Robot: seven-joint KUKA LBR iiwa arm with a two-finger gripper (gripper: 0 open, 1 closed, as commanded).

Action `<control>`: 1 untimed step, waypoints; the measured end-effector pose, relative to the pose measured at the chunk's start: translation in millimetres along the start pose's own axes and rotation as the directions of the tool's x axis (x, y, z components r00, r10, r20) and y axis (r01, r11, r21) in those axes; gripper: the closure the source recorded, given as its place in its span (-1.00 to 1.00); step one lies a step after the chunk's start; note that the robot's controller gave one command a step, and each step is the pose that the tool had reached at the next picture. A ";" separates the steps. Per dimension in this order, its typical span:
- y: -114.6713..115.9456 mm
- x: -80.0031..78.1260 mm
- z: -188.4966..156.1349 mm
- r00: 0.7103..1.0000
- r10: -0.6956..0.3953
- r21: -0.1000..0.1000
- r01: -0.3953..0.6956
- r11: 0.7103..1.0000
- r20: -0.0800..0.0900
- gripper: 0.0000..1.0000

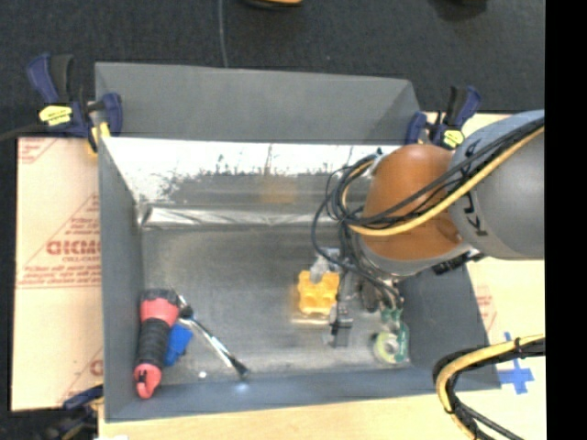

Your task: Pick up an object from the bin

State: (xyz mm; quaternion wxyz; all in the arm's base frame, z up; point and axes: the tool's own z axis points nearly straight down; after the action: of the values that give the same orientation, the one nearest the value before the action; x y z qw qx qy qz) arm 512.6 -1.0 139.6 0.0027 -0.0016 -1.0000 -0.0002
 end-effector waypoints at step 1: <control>0.0 -1.6 -4.6 1.000 0.000 0.000 0.000 1.000 0.008 -1.00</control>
Offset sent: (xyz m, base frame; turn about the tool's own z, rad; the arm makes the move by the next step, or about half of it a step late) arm 0.0114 -0.0055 0.0289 0.0380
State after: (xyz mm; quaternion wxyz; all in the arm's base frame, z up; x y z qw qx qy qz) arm 514.2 -1.0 144.2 -0.0012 -0.0016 -1.0000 -0.0002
